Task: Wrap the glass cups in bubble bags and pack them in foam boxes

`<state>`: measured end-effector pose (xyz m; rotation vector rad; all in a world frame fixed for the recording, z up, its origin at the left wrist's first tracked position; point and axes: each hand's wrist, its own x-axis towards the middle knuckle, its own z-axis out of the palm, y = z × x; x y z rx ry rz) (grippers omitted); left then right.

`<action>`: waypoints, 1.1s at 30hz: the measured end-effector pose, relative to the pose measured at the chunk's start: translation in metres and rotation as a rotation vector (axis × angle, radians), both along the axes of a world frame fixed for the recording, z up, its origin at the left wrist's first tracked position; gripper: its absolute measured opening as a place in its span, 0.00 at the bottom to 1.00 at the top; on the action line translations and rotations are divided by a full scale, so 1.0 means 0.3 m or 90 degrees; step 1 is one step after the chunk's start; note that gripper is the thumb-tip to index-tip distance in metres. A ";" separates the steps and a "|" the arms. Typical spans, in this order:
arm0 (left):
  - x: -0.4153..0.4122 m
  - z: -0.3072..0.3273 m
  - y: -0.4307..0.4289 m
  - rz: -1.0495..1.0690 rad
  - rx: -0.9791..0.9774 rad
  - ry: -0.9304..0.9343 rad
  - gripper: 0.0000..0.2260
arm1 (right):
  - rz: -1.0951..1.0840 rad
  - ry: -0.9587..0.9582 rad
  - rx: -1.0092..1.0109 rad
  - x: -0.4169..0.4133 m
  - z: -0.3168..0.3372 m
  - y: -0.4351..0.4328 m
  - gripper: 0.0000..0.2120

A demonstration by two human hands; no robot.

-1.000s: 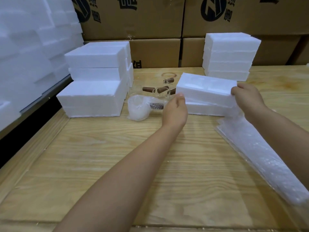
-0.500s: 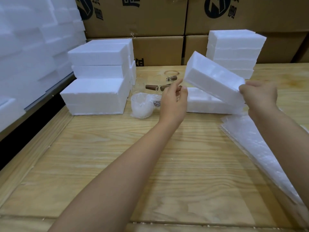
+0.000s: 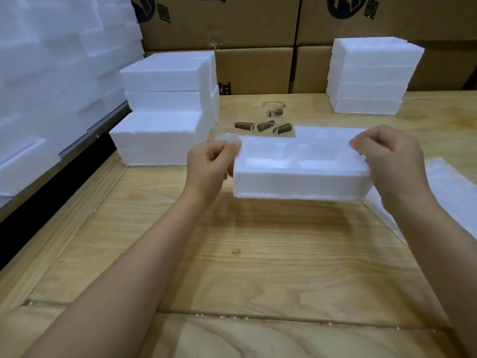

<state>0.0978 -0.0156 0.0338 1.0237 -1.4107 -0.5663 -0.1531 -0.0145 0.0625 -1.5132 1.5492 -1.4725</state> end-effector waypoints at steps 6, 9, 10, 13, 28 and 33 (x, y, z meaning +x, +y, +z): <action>0.071 -0.107 0.039 -0.070 0.119 0.015 0.15 | 0.109 0.070 0.134 -0.007 -0.077 -0.004 0.08; 0.064 -0.102 0.039 -0.073 0.174 -0.042 0.15 | 0.093 0.125 0.157 -0.010 -0.115 -0.017 0.07; 0.061 -0.100 0.039 -0.074 0.188 -0.065 0.16 | 0.090 0.131 0.160 -0.011 -0.124 -0.020 0.07; 0.055 -0.099 0.038 -0.060 0.201 -0.083 0.14 | 0.084 0.144 0.160 -0.008 -0.136 -0.028 0.07; 0.046 -0.080 -0.096 0.101 0.203 -0.011 0.30 | 0.234 0.416 0.033 0.242 0.007 -0.197 0.12; 0.069 -0.096 -0.138 0.024 0.271 0.004 0.33 | 0.263 0.504 0.060 0.326 -0.035 -0.274 0.16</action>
